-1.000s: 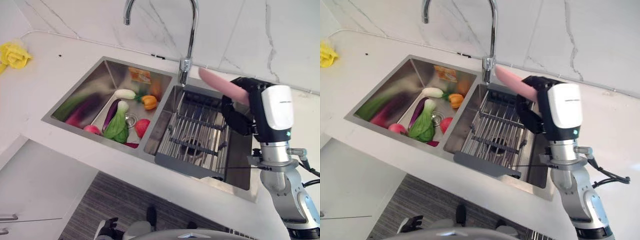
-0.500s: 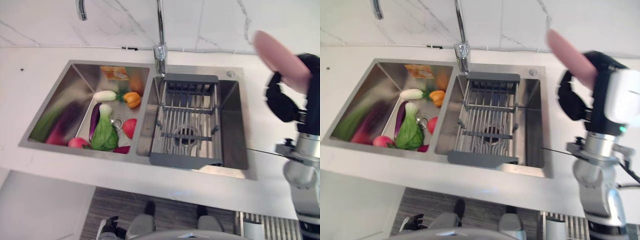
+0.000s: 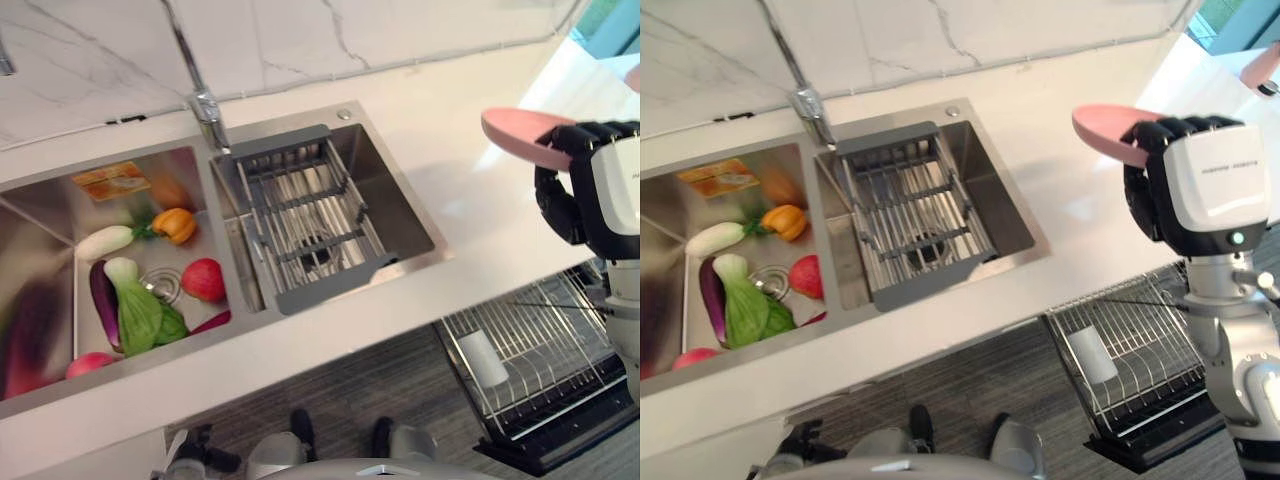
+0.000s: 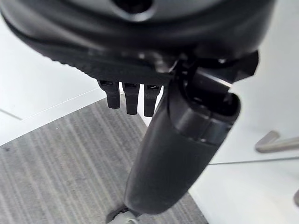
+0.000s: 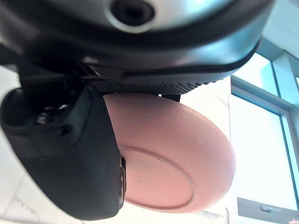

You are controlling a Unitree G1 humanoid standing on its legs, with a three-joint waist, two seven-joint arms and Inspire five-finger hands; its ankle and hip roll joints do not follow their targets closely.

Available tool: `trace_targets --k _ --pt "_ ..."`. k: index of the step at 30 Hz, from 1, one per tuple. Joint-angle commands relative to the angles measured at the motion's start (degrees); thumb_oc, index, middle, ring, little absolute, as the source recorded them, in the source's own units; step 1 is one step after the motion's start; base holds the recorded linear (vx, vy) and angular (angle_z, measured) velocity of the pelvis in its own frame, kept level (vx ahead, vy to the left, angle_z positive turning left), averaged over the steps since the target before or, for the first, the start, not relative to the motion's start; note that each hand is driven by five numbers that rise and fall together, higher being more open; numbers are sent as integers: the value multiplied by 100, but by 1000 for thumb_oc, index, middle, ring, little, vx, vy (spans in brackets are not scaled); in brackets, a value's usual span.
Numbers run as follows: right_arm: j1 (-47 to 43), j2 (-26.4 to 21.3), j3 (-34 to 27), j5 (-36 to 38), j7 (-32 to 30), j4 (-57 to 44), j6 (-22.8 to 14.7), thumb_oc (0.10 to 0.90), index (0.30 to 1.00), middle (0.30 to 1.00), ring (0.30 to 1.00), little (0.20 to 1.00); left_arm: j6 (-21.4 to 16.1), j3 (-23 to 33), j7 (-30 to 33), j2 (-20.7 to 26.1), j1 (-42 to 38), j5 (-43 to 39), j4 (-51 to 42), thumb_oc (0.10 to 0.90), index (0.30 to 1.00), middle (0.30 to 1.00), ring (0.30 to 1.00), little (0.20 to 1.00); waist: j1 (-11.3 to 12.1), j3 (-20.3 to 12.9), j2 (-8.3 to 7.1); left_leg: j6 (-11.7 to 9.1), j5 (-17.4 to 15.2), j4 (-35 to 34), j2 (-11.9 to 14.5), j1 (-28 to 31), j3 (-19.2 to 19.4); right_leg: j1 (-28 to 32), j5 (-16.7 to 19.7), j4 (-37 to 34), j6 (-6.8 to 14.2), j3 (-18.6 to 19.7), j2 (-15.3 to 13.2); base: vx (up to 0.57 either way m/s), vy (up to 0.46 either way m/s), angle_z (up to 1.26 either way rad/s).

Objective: Place the dishes in the dishwasher.

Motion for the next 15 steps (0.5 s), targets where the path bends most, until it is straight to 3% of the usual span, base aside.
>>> trace_targets --k 1,3,8,15 --pt "-400 -378 -679 -4 -32 -315 94 400 300 300 300 300 -79 153 0 -221 -196 -108 245 800 900 900 900 900 47 -306 34 -469 189 -120 282 -256 -696 814 634 -1358 160 160 106 23 -76 -49" --pt "-21 -549 -949 8 79 -298 110 400 300 300 300 300 -97 135 -39 -333 -156 -168 191 800 900 900 900 900 -42 -335 109 -598 307 -219 390 -202 -735 1006 677 -1707 118 126 217 21 -130 -32" --pt "359 -769 -1278 -22 79 -272 93 400 300 300 300 300 -124 -71 -142 -423 -123 2 102 800 900 900 900 900 -177 -243 267 -783 482 -282 581 -152 -803 1124 607 -1815 37 -38 326 -21 -96 -1" --pt "834 -459 -1467 72 135 -421 -17 400 300 300 300 300 -87 44 -101 -559 -19 -93 196 800 900 900 900 900 -259 -197 381 -898 614 -290 738 -161 -862 1152 544 -1815 -44 -135 440 -12 -58 10"
